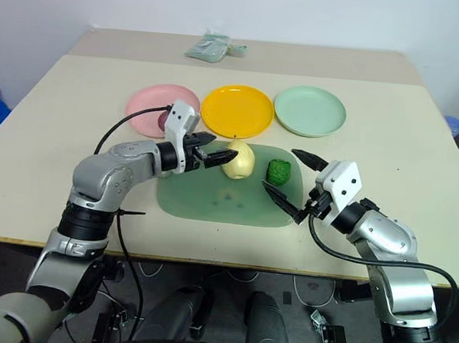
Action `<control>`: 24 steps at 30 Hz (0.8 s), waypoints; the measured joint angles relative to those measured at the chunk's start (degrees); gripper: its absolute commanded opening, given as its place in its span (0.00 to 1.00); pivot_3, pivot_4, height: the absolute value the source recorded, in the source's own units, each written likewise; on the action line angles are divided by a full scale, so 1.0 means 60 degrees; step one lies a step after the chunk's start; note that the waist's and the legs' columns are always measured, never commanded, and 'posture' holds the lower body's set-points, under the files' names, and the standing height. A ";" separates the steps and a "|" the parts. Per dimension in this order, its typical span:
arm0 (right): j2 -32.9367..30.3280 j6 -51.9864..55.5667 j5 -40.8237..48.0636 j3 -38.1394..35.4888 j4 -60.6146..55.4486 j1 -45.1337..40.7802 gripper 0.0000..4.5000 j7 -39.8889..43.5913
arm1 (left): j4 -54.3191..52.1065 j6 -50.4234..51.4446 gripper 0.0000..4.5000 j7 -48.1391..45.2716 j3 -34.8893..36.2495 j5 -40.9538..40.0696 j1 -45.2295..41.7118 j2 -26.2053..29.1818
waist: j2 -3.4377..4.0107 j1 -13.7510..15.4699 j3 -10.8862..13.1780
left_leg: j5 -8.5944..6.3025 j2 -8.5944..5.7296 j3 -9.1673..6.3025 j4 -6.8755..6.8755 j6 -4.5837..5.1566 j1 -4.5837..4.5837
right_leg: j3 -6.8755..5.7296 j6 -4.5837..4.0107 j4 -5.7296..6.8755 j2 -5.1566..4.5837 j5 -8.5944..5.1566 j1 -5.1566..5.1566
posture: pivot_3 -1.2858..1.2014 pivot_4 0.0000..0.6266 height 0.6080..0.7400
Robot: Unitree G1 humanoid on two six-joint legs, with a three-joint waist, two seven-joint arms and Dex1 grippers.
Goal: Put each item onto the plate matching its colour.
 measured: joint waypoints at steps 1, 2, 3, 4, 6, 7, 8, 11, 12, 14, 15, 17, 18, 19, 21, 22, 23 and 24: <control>0.0000 0.0007 -0.0001 0.0000 -0.0053 0.0012 1.00 -0.0023 | 0.0017 0.0108 0.99 0.0056 -0.0012 0.0000 -0.0118 -0.0067 | 0.0000 -0.0005 0.0000 | 0.0000 0.0000 0.0001 0.0000 0.0000 0.0000 | 0.0000 0.0000 -0.0001 0.0000 0.0000 0.0000 | 0.52 0.24 1.00; 0.0000 0.0032 0.0000 -0.0003 -0.0118 0.0027 1.00 -0.0070 | 0.0054 0.0237 0.99 0.0119 -0.0026 -0.0002 -0.0254 -0.0125 | 0.0000 -0.0005 0.0000 | 0.0000 0.0000 0.0000 0.0000 0.0000 0.0000 | 0.0000 0.0000 -0.0001 0.0000 0.0000 0.0000 | 0.52 0.24 1.00; 0.0000 0.0064 0.0000 -0.0002 -0.0200 0.0043 1.00 -0.0102 | 0.0065 0.0403 0.99 0.0154 -0.0032 -0.0008 -0.0371 -0.0147 | 0.0000 -0.0009 0.0000 | 0.0001 0.0001 0.0000 -0.0002 -0.0003 0.0001 | 0.0000 0.0000 0.0000 0.0000 0.0000 -0.0001 | 0.52 0.24 1.00; -0.0001 0.0085 0.0001 -0.0008 -0.0276 0.0065 1.00 -0.0144 | 0.0074 0.0551 0.99 0.0192 -0.0032 -0.0014 -0.0450 -0.0163 | 0.0001 -0.0011 0.0000 | 0.0003 0.0001 0.0000 -0.0004 -0.0006 0.0001 | 0.0000 0.0000 0.0000 0.0000 0.0000 -0.0001 | 0.52 0.24 1.00; -0.0001 0.0131 0.0003 -0.0012 -0.0407 0.0138 1.00 -0.0185 | 0.0131 0.0784 0.99 0.0244 -0.0032 -0.0023 -0.0552 -0.0217 | 0.0001 -0.0019 0.0000 | 0.0005 0.0001 0.0000 -0.0004 -0.0009 0.0002 | 0.0000 0.0000 0.0000 0.0001 0.0000 -0.0001 | 0.52 0.24 1.00; -0.0002 0.0165 0.0003 -0.0015 -0.0412 0.0183 1.00 -0.0200 | 0.0172 0.0868 0.99 0.0279 -0.0032 -0.0025 -0.0567 -0.0259 | 0.0001 -0.0018 0.0000 | 0.0007 0.0001 0.0000 -0.0004 -0.0012 0.0001 | 0.0000 0.0000 0.0000 0.0001 0.0000 -0.0001 | 0.52 0.24 1.00; -0.0002 0.0192 0.0003 -0.0016 -0.0412 0.0209 1.00 -0.0211 | 0.0239 0.0995 0.99 0.0311 -0.0039 -0.0025 -0.0589 -0.0282 | 0.0000 -0.0014 0.0000 | 0.0007 0.0001 0.0000 -0.0004 -0.0012 0.0001 | 0.0000 0.0000 0.0000 0.0001 0.0000 -0.0001 | 0.52 0.24 1.00; -0.0002 0.0234 0.0003 -0.0022 -0.0416 0.0212 1.00 -0.0254 | 0.0660 0.1418 0.99 0.0501 -0.0034 -0.0020 -0.0795 -0.0431 | 0.0000 -0.0006 0.0000 | 0.0006 0.0000 0.0000 -0.0001 -0.0010 0.0001 | 0.0000 0.0000 0.0000 0.0001 0.0000 0.0000 | 0.52 0.24 1.00; -0.0002 0.0246 0.0003 -0.0021 -0.0421 0.0209 1.00 -0.0264 | 0.0774 0.1500 0.99 0.0538 -0.0035 -0.0019 -0.0859 -0.0473 | 0.0000 0.0002 0.0000 | 0.0006 0.0000 0.0000 0.0000 -0.0010 0.0000 | 0.0000 0.0000 0.0000 0.0001 0.0000 0.0000 | 0.52 0.24 1.00; -0.0002 0.0292 0.0004 -0.0021 -0.0454 0.0209 1.00 -0.0324 | 0.1065 0.1606 0.99 0.0589 -0.0041 -0.0001 -0.1039 -0.0495 | -0.0001 -0.0008 0.0001 | 0.0006 0.0000 0.0001 0.0000 -0.0011 0.0000 | 0.0000 0.0000 0.0000 0.0000 0.0000 0.0000 | 0.52 0.24 1.00; -0.0002 0.0325 0.0004 -0.0021 -0.0499 0.0209 1.00 -0.0352 | 0.1135 0.1613 0.99 0.0633 -0.0041 0.0010 -0.1105 -0.0528 | -0.0001 -0.0009 0.0000 | 0.0006 0.0000 0.0000 -0.0001 -0.0011 0.0000 | 0.0000 0.0000 0.0000 0.0000 0.0000 0.0000 | 0.52 0.24 1.00; -0.0002 0.0371 0.0006 -0.0020 -0.0581 0.0207 1.00 -0.0371 | 0.1307 0.1647 0.99 0.0722 -0.0081 0.0048 -0.1235 -0.0625 | 0.0000 -0.0009 0.0000 | 0.0007 0.0000 0.0000 -0.0001 -0.0012 0.0001 | 0.0000 0.0000 0.0000 0.0000 0.0000 0.0000 | 0.52 0.24 1.00; -0.0001 0.0391 0.0009 -0.0020 -0.0621 0.0205 1.00 -0.0379 | 0.1386 0.1655 0.99 0.0735 -0.0117 0.0071 -0.1299 -0.0673 | 0.0000 -0.0006 0.0000 | 0.0007 0.0000 0.0000 -0.0001 -0.0012 0.0001 | 0.0000 0.0000 0.0000 0.0000 0.0000 0.0000 | 0.52 0.24 1.00; -0.0001 0.0411 0.0010 -0.0019 -0.0664 0.0203 1.00 -0.0391 | 0.1477 0.1689 0.99 0.0741 -0.0159 0.0081 -0.1361 -0.0714 | 0.0000 -0.0009 0.0000 | 0.0007 0.0000 0.0001 0.0000 -0.0012 0.0001 | 0.0000 0.0000 0.0000 0.0000 0.0000 0.0000 | 0.52 0.24 1.00; -0.0001 0.0426 0.0015 -0.0020 -0.0682 0.0201 1.00 -0.0407 | 0.1697 0.1881 0.87 0.0742 -0.0156 0.0054 -0.1482 -0.0869 | -0.0001 -0.0007 0.0000 | 0.0006 0.0000 0.0000 -0.0001 -0.0012 0.0001 | 0.0000 0.0000 0.0000 0.0000 0.0000 0.0001 | 0.52 0.24 1.00; -0.0002 0.0436 0.0018 -0.0021 -0.0683 0.0202 1.00 -0.0414 | 0.1817 0.1976 0.80 0.0746 -0.0105 -0.0006 -0.1532 -0.0985 | -0.0001 -0.0008 0.0000 | 0.0006 0.0000 0.0000 -0.0001 -0.0011 0.0001 | 0.0000 0.0000 0.0000 0.0000 0.0000 0.0000 | 0.52 0.24 1.00; -0.0002 0.0449 0.0022 -0.0021 -0.0691 0.0202 1.00 -0.0424 | 0.1931 0.2066 0.72 0.0751 -0.0027 -0.0029 -0.1628 -0.1058 | -0.0001 -0.0008 0.0000 | 0.0006 0.0000 0.0000 -0.0001 -0.0011 0.0001 | 0.0000 0.0001 0.0000 0.0001 0.0000 0.0000 | 0.52 0.24 1.00; -0.0002 0.0472 0.0026 -0.0021 -0.0705 0.0202 1.00 -0.0431 | 0.2032 0.2134 0.69 0.0748 0.0002 -0.0034 -0.1706 -0.1073 | 0.0000 -0.0010 -0.0001 | 0.0006 0.0000 0.0000 -0.0001 -0.0011 0.0002 | 0.0000 0.0000 0.0000 0.0001 0.0000 0.0001 | 0.52 0.24 1.00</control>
